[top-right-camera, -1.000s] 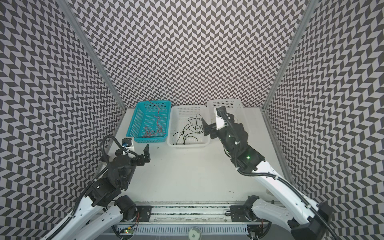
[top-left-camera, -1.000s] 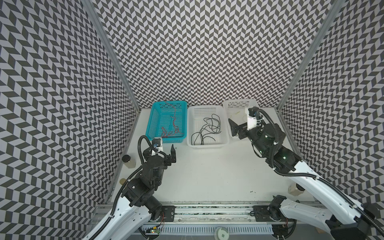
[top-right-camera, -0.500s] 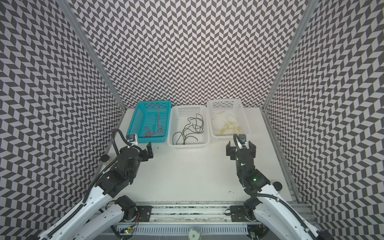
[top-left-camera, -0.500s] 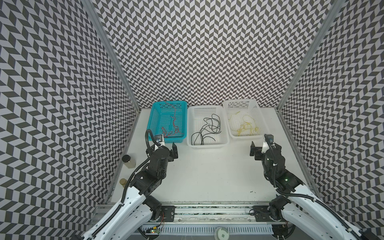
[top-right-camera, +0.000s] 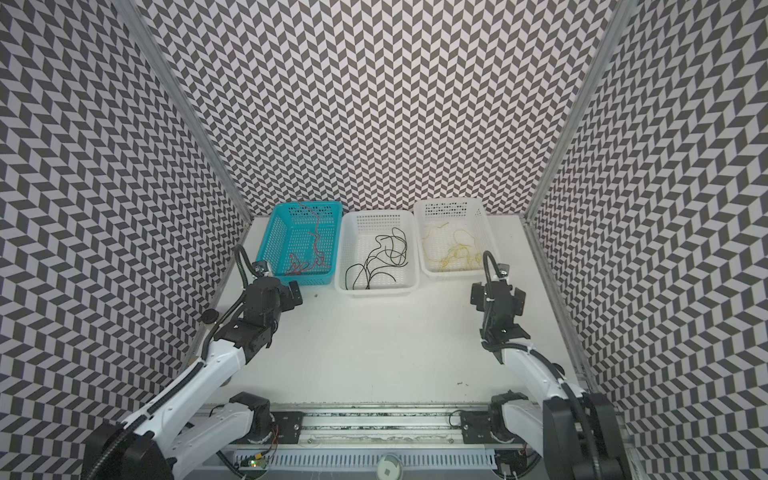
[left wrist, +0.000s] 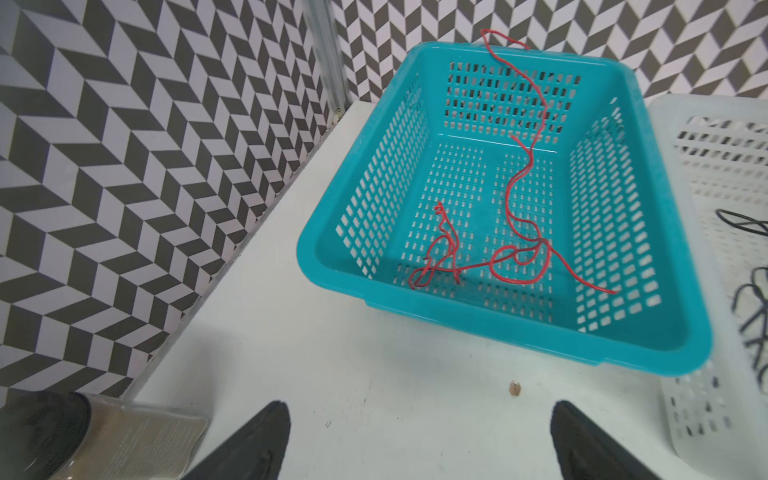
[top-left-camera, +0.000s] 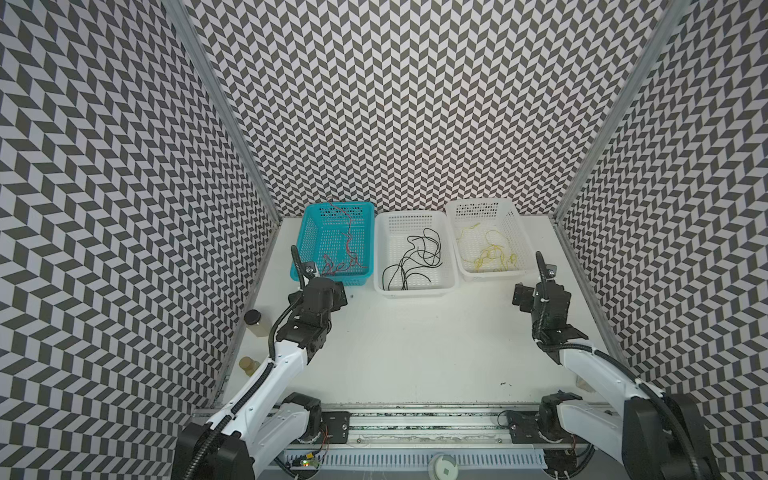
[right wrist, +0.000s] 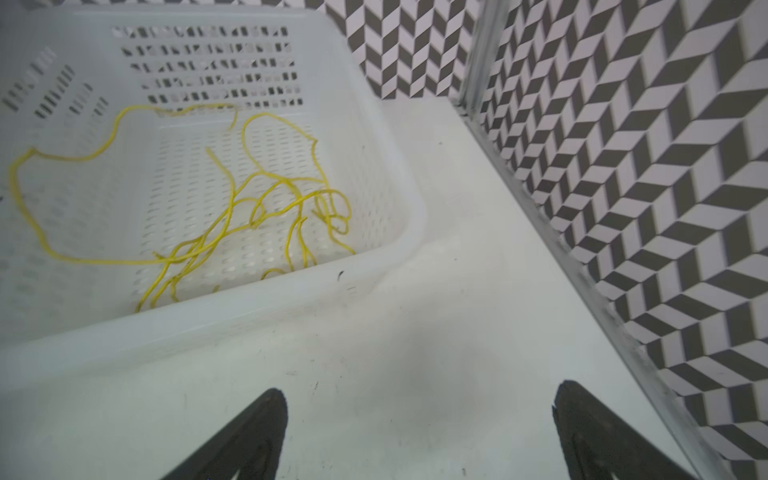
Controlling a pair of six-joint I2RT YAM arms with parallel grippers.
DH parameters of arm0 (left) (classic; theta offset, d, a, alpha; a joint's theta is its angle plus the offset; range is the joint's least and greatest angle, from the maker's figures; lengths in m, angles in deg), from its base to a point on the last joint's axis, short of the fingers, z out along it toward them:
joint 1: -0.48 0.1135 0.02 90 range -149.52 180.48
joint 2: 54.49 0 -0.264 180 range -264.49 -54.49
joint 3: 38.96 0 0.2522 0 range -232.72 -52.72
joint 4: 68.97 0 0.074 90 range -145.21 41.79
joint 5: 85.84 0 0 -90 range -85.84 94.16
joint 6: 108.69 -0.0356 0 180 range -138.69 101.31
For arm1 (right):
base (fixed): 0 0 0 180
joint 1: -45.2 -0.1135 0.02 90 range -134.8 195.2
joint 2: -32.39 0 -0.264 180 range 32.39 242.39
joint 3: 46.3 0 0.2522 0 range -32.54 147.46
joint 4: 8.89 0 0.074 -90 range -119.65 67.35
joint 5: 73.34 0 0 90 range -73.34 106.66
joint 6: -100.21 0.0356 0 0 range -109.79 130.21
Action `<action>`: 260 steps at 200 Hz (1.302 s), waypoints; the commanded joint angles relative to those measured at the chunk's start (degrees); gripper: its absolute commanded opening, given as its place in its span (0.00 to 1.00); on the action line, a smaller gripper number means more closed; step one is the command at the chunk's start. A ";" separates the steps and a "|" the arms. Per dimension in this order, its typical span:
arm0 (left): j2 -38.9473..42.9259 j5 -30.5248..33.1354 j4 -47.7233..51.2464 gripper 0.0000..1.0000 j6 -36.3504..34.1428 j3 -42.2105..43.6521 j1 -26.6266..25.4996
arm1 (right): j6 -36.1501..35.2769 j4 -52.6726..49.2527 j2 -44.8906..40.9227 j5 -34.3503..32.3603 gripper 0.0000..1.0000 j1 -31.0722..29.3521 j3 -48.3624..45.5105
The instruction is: Untangle the cables
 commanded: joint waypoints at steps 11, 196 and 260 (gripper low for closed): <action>-3.75 -5.17 -6.96 1.00 0.54 1.79 6.65 | -1.84 19.49 8.12 4.04 1.00 0.41 -2.18; -19.92 -8.89 -39.16 1.00 -13.42 6.64 10.05 | -4.32 33.11 23.74 10.61 1.00 1.87 -1.11; -25.06 -10.34 -45.57 1.00 -13.36 7.23 10.10 | -4.36 33.27 23.83 10.53 1.00 1.78 -1.19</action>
